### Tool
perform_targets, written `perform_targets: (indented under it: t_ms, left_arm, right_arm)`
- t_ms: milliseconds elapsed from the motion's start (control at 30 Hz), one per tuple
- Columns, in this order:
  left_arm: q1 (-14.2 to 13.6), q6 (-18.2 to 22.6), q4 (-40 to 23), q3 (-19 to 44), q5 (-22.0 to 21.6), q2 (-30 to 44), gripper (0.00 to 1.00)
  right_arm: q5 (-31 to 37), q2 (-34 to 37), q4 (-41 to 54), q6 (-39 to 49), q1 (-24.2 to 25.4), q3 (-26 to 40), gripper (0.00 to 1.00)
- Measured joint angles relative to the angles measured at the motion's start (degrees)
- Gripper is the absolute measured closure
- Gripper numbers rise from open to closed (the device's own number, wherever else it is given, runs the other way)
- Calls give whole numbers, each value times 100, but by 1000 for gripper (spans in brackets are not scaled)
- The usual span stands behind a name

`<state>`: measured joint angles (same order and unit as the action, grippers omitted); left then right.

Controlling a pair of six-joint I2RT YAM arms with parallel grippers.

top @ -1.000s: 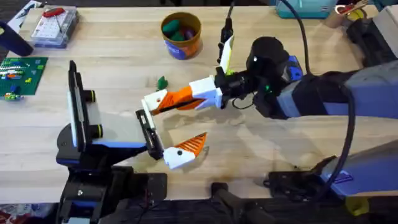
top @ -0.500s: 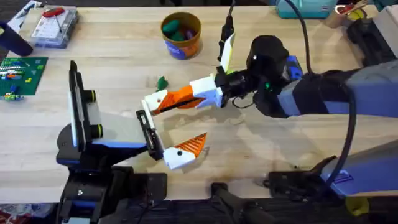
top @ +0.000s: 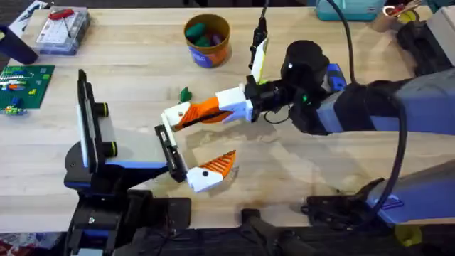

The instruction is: Pick up the gripper from the table and insert it into the empty holder that is missing its gripper. Then pick up a screw, insert it into the mounting hole, and use the screwdriver to tighten it. Finally, clean up the table by picking up the vegetable and placing it into the bucket.

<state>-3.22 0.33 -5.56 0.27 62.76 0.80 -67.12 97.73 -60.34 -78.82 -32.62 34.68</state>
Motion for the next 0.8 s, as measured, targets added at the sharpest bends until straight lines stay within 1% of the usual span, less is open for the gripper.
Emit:
perform_targets:
  t_ms: [800]
  left_arm:
    - [13, -41, 13, -2, -76, 0, 14]
  right_arm:
    - [326, 0, -2, 181, -11, 0, 985]
